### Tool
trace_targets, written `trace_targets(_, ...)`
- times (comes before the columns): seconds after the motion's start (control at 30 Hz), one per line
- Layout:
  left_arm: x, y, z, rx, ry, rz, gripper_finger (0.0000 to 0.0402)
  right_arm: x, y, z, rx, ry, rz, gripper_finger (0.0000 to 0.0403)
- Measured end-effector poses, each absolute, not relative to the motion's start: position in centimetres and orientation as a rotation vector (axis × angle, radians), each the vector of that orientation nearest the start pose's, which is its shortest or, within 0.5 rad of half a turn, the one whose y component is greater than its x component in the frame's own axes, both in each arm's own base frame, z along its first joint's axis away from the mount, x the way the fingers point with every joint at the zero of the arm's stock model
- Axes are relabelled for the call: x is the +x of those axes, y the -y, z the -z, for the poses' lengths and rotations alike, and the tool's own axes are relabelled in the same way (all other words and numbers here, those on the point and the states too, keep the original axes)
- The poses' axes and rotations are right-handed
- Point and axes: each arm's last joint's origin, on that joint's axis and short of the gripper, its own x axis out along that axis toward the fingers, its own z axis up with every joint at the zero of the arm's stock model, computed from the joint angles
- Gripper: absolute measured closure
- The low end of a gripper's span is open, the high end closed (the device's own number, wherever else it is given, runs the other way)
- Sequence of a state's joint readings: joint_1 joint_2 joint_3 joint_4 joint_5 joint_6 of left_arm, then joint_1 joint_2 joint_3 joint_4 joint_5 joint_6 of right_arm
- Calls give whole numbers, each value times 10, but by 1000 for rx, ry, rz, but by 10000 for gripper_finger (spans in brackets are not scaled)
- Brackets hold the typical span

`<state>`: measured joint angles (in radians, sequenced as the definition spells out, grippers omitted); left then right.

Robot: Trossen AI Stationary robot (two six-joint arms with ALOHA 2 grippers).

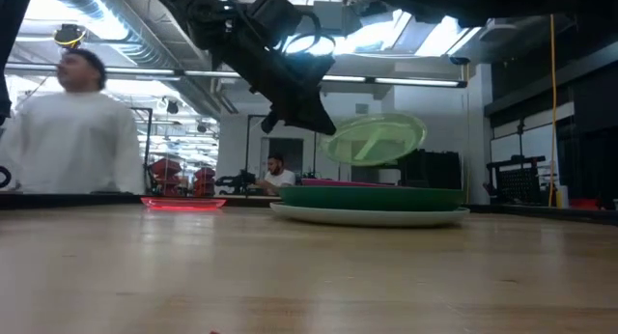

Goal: Stack plastic plates
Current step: Stack the light green plate on the orange plate

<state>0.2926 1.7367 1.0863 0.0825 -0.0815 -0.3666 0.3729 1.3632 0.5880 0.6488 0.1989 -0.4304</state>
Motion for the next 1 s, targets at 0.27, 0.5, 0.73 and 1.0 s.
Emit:
trace_targets(0.27, 370, -104, -190, -427, -541, -450, 398, 261, -96, -221, -461, -83, -197, 274)
trace_targets(0.5, 374, -102, -177, -427, -561, -447, 398, 261, -95, -219, -467, -107, -174, 274)
trace_targets(0.73, 374, -102, -177, -436, -566, -423, 390, 261, -95, -218, -470, -117, -176, 274)
trace_targets(1.0, 373, -103, -178, -430, -577, -412, 322, 261, -95, -218, -470, -119, -176, 274)
